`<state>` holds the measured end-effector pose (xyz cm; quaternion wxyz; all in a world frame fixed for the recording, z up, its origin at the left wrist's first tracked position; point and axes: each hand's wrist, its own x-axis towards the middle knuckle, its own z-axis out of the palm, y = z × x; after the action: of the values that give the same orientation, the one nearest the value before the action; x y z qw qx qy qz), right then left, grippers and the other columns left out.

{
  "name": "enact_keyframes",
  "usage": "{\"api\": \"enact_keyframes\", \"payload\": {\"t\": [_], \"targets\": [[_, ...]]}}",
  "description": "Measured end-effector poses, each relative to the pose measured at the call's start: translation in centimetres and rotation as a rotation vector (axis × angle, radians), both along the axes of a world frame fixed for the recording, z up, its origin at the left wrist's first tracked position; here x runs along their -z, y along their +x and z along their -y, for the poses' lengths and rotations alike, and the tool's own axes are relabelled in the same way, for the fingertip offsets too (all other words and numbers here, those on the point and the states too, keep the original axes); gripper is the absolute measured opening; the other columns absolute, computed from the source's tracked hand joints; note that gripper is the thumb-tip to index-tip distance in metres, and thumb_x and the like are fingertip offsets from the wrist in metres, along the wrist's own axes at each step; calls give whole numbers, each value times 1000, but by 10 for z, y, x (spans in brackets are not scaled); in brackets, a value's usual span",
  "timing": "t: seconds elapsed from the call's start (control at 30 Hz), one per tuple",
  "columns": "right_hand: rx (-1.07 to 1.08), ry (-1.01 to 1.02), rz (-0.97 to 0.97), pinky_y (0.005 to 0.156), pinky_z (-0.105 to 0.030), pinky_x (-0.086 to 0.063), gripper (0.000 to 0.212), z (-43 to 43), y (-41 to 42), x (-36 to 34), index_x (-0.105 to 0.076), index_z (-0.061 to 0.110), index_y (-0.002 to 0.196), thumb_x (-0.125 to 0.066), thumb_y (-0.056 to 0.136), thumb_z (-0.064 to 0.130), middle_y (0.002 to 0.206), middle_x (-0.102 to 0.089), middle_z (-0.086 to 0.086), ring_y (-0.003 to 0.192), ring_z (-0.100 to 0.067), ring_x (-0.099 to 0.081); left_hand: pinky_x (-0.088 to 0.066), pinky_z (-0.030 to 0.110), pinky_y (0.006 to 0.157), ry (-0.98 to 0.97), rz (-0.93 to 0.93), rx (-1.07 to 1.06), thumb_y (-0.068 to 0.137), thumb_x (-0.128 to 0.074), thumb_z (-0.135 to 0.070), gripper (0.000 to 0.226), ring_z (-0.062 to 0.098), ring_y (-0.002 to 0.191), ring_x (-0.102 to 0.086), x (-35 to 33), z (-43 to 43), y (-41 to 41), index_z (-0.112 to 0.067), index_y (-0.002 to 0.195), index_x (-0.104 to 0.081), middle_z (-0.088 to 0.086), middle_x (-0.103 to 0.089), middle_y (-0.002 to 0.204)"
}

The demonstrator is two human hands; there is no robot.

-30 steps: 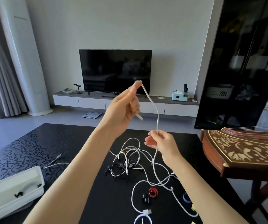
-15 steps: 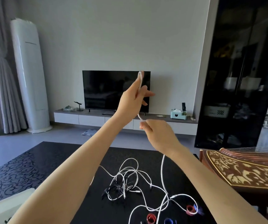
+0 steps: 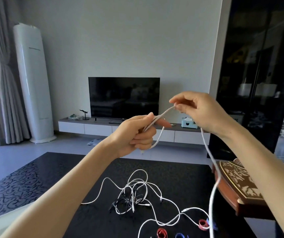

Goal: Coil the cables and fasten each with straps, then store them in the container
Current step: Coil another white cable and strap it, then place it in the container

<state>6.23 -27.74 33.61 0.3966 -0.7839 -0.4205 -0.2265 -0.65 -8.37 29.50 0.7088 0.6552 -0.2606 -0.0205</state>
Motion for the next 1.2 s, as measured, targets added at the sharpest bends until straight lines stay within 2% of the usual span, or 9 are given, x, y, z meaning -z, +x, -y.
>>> {"api": "enact_keyframes", "payload": {"t": [0.17, 0.37, 0.43, 0.53, 0.67, 0.77, 0.87, 1.07, 1.2], "targets": [[-21, 121, -283, 53, -21, -47, 12, -6, 8, 47, -65, 15, 90, -55, 95, 14, 67, -65, -3, 52, -7, -55, -22, 14, 36, -310, -39, 144, 93, -32, -28, 42, 3, 33, -25, 5, -1, -9, -7, 120, -58, -4, -42, 45], [-308, 255, -821, 46, -24, -42, 34, -8, -21, 119, -62, 4, 98, -38, 100, 28, 54, -55, -7, 43, -16, -46, -21, 10, 35, -509, -64, -95, 101, -27, -35, 42, 2, 37, -38, 10, -3, -11, -21, 138, -41, -1, -61, 59], [-270, 280, -706, 46, -20, -34, 35, -7, -28, 136, -64, 9, 97, -40, 98, 35, 50, -48, -2, 42, -12, -37, -28, 8, 33, -506, -118, -163, 100, -24, -43, 44, 4, 39, -47, 16, -4, -11, -29, 139, -38, 3, -69, 67], [-53, 130, -309, 49, -19, -33, 19, -13, -30, 151, -64, 18, 92, -48, 98, 24, 49, -47, 8, 46, -6, -38, -28, 9, 32, -445, -148, -272, 98, -19, -50, 47, 7, 41, -55, 25, -2, -7, -35, 140, -36, 5, -71, 68], [52, -28, 37, 51, -14, -32, 22, -21, -33, 158, -66, 18, 87, -49, 97, 27, 51, -45, 12, 52, -11, -47, -25, 14, 36, -292, -93, -452, 98, -21, -50, 51, 5, 32, -30, 34, -2, 3, -29, 143, -35, -1, -52, 43], [86, -175, 243, 48, -22, -40, 28, -26, -36, 160, -62, 18, 78, -44, 95, 32, 54, -46, 12, 47, -8, -46, -23, 18, 41, -196, -84, -496, 100, -29, -46, 49, 7, 33, -24, 39, 1, 5, -22, 141, -39, -2, -40, 39], [79, -264, 403, 43, -26, -44, 22, -29, -40, 158, -64, 16, 79, -48, 90, 26, 56, -57, 6, 46, -15, -51, -13, 26, 47, -109, -125, -423, 100, -36, -38, 39, 10, 32, -23, 43, 4, 1, -19, 133, -45, 1, -41, 38], [37, -292, 544, 43, -29, -45, 12, -17, -46, 136, -66, 15, 83, -55, 87, 19, 62, -60, 5, 53, -17, -57, -21, 20, 36, -1, -130, -345, 102, -32, -33, 38, 14, 33, -43, 46, -3, -4, -19, 131, -50, 7, -54, 45], [-13, -285, 587, 43, -25, -41, 25, -15, -50, 124, -66, 15, 82, -46, 91, 26, 62, -57, 6, 53, -15, -53, -53, 25, 54, -66, -167, -292, 102, -30, -35, 41, 27, 74, -72, 52, 4, -3, -16, 137, -39, 15, -73, 78]]}}
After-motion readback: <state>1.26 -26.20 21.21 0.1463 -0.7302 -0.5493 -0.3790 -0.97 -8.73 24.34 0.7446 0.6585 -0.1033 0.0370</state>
